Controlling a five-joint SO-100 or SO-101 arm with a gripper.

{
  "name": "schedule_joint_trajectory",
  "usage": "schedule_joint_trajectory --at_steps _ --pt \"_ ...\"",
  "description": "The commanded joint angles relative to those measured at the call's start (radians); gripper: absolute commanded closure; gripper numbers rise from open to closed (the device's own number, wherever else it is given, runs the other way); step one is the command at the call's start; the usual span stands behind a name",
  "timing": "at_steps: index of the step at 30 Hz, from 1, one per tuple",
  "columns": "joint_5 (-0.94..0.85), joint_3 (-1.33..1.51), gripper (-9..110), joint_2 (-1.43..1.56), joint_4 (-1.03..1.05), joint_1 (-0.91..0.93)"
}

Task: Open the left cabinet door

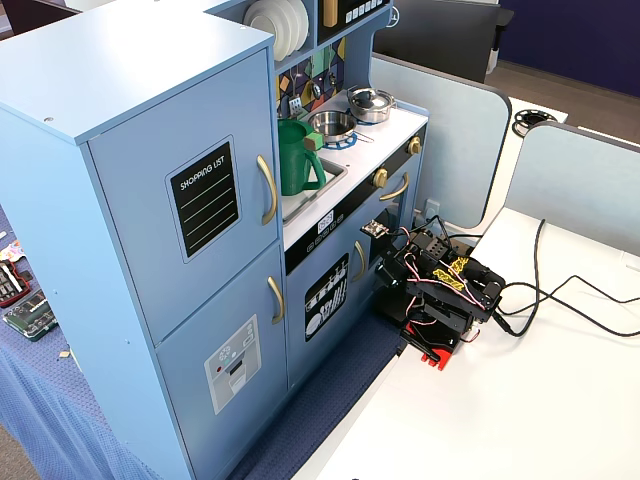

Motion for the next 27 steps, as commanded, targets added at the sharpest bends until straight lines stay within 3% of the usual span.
schedule_joint_trajectory --at_steps 1,9,14,20,27 --pt "0.0 0.003 101 -0.006 0.192 0.012" --pt "-0.023 0.003 101 -0.006 0.184 -0.002" --pt "0.041 -0.034 101 -0.044 -0.023 -0.126" --pt "0.084 -0.416 101 -0.302 -0.357 -0.38" --pt "-0.155 -0.914 99 -0.561 -0.54 -0.522"
